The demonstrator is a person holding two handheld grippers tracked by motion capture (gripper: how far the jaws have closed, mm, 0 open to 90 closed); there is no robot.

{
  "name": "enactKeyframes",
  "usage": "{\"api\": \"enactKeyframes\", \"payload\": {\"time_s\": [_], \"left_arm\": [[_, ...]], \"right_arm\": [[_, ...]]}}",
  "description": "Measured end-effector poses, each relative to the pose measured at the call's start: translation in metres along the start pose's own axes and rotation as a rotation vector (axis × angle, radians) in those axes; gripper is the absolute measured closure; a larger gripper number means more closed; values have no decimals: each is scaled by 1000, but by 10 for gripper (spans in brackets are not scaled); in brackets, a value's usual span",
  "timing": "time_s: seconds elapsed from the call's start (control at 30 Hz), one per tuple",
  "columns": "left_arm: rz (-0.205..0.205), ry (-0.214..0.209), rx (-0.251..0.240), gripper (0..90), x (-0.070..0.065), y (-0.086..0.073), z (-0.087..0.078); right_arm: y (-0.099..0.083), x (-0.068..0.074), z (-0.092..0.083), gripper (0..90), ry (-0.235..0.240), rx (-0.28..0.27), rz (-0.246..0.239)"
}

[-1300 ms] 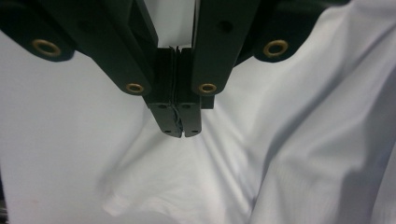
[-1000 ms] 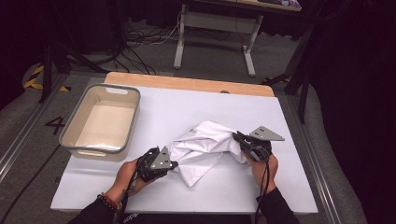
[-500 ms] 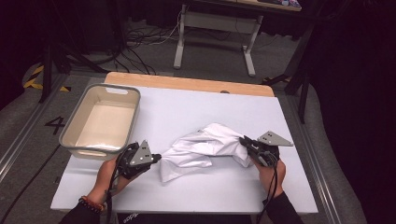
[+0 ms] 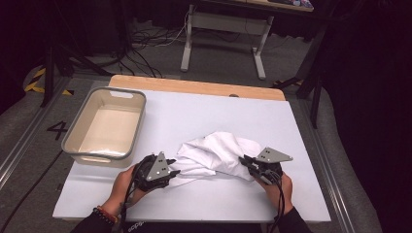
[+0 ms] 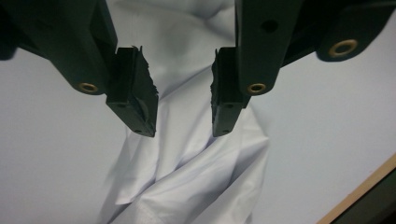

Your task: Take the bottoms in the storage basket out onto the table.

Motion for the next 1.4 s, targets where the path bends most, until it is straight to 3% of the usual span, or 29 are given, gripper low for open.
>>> {"api": "enactKeyframes", "payload": {"time_s": [0.1,0.23,0.4,0.5,0.73,0.9,1.03,1.17,1.27,1.4], "left_arm": [[-11,-19,26,506,0,5,14],[-10,-21,72,491,-1,4,26],[-7,-58,139,488,0,-4,37],[-14,-65,136,500,1,-6,36],[-23,-140,136,650,4,-7,37],[-17,-156,138,737,4,-7,37],[-12,-147,134,849,5,-9,36],[-7,-154,131,866,6,-10,35],[5,-154,130,869,6,-10,35],[10,-148,136,873,6,-9,35]], "right_arm": [[-6,7,1,831,33,17,-18],[-12,15,4,831,67,42,-34],[-17,23,7,829,94,76,-72],[-19,27,9,826,105,95,-90],[-20,28,12,808,117,104,-88],[-20,29,14,763,124,108,-98],[-18,27,13,678,125,87,-94],[-15,22,7,589,109,33,-91],[-15,16,2,522,86,-16,-55],[-16,12,-1,514,65,-56,-23]]}}
Point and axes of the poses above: each handheld gripper's, and its own axes: z roughly forward along the jaws, y roughly out of its top, x roughly to its left, the point moved 1 cm from there along z, roughly forward along the jaws, and after that the axes turned 15 degrees about x, right-handed, at the moved point
